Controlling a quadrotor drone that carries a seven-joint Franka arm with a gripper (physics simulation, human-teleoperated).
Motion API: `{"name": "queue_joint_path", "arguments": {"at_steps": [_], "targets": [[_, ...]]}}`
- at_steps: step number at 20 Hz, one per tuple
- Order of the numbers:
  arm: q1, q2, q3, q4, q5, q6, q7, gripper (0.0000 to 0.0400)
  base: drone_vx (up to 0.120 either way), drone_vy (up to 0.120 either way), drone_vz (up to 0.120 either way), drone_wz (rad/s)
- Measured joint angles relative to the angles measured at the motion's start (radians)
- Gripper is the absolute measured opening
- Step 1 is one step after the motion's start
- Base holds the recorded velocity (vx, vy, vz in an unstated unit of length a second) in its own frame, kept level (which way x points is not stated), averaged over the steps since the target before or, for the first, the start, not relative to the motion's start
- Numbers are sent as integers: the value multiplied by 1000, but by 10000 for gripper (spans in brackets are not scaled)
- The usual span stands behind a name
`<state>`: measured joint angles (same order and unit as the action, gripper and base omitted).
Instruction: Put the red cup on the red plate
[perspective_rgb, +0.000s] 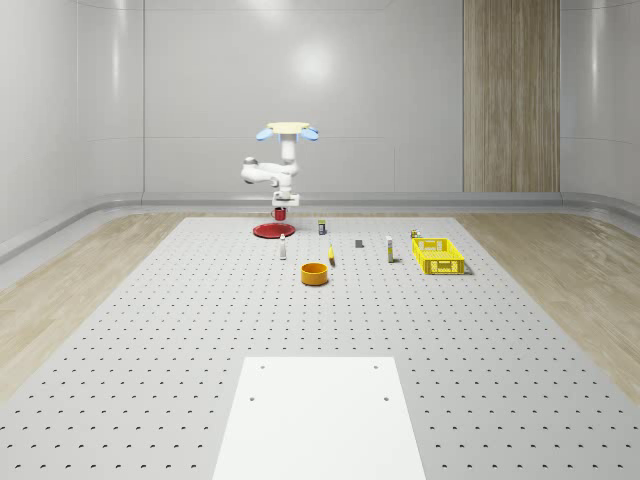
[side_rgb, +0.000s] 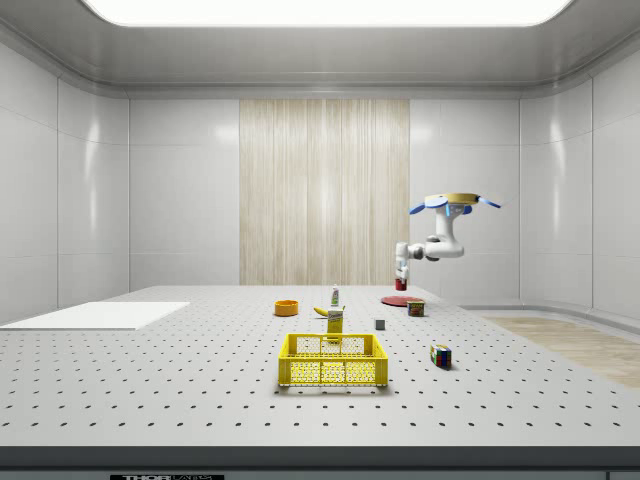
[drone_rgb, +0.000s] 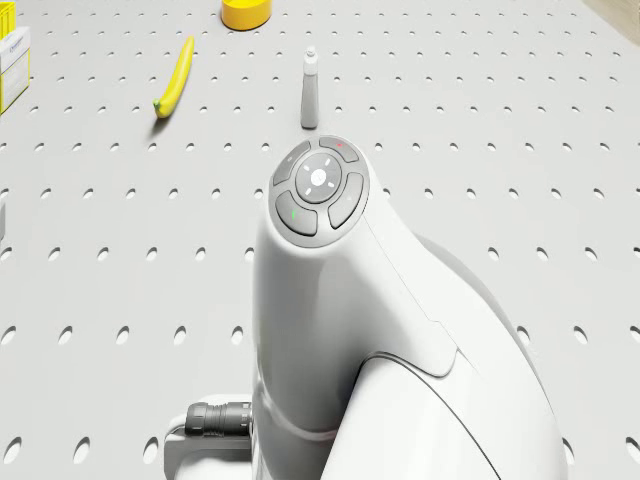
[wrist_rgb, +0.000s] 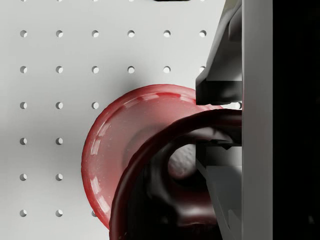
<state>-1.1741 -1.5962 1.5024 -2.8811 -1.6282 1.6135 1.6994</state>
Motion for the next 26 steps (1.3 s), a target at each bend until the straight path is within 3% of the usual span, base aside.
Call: {"name": "queue_joint_path", "arguments": {"at_steps": [5,26], "targets": [[0,-2,0,0,1,2,0,100,-16,-120,0,0],[-42,1,-276,51,-262,84,8,100,0,0,0,0]]}}
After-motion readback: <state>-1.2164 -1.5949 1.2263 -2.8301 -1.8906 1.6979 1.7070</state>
